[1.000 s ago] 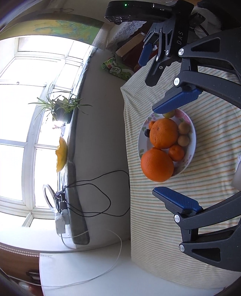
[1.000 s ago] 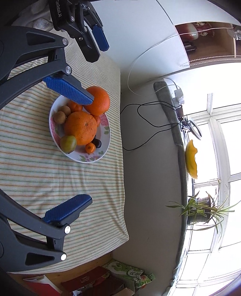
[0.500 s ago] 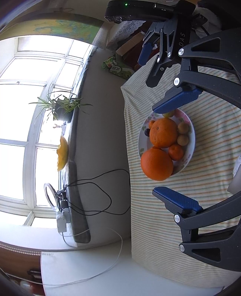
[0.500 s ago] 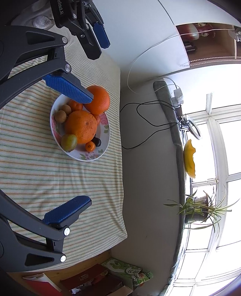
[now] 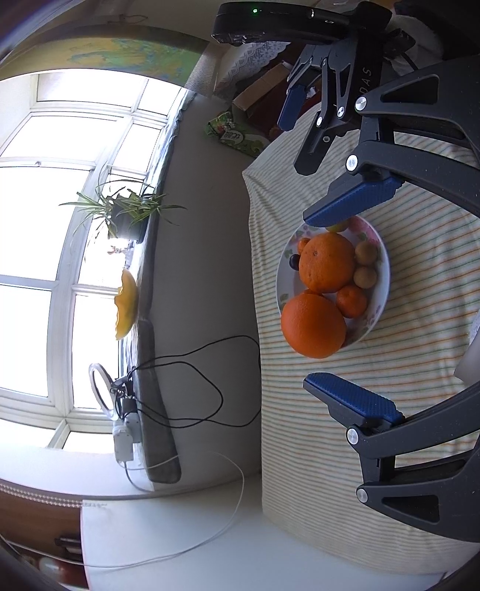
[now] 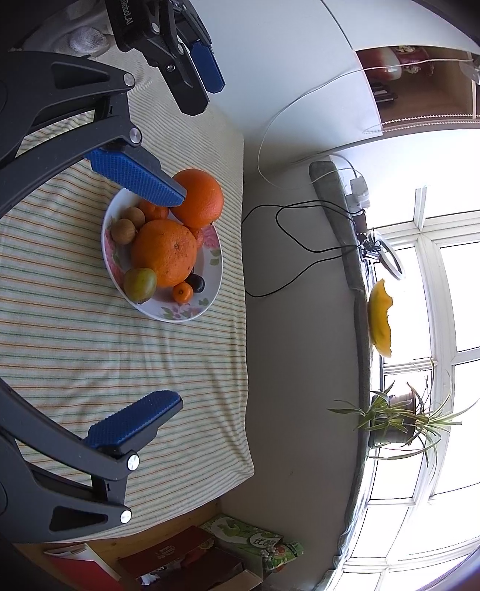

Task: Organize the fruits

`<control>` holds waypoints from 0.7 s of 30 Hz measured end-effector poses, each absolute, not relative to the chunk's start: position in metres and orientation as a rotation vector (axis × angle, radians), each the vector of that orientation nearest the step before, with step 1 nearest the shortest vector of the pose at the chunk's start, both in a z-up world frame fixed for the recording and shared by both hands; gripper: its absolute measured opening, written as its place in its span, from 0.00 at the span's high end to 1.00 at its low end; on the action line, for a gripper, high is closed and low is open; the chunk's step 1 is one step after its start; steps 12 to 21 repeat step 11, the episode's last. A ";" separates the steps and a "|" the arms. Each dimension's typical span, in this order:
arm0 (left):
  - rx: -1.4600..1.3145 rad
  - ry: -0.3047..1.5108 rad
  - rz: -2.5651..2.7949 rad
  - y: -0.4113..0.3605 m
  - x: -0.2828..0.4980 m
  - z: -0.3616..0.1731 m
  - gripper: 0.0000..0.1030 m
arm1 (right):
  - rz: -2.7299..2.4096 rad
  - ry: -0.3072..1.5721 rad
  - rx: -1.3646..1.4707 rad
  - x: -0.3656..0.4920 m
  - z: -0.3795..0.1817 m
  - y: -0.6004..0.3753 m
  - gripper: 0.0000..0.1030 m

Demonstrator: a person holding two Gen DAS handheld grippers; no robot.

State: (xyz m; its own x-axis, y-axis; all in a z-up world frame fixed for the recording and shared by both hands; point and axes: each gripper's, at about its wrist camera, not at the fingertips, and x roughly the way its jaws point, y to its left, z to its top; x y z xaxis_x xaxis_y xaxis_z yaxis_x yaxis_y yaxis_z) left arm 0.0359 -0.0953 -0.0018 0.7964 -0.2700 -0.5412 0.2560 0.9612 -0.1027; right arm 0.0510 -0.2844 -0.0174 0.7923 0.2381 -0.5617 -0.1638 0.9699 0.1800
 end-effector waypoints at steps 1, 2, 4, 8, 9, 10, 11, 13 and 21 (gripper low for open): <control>-0.028 0.583 -0.282 -0.095 0.036 -0.002 0.21 | 0.216 0.620 0.124 0.051 -0.017 -0.284 0.01; -0.030 0.581 -0.281 -0.094 0.036 -0.002 0.21 | 0.215 0.621 0.123 0.051 -0.018 -0.284 0.01; -0.029 0.578 -0.281 -0.093 0.036 -0.002 0.21 | 0.218 0.624 0.122 0.052 -0.018 -0.284 0.01; -0.023 0.575 -0.287 -0.093 0.036 -0.003 0.21 | 0.219 0.631 0.118 0.054 -0.021 -0.285 0.01; -0.023 0.578 -0.287 -0.093 0.037 -0.003 0.21 | 0.218 0.633 0.119 0.055 -0.021 -0.285 0.01; -0.023 0.581 -0.286 -0.093 0.038 -0.004 0.21 | 0.218 0.636 0.121 0.055 -0.022 -0.285 0.01; -0.024 0.583 -0.284 -0.092 0.038 -0.004 0.21 | 0.217 0.638 0.124 0.056 -0.023 -0.286 0.01; -0.024 0.583 -0.284 -0.092 0.038 -0.004 0.21 | 0.217 0.638 0.124 0.056 -0.023 -0.286 0.01; -0.024 0.583 -0.284 -0.092 0.038 -0.004 0.21 | 0.217 0.638 0.124 0.056 -0.023 -0.286 0.01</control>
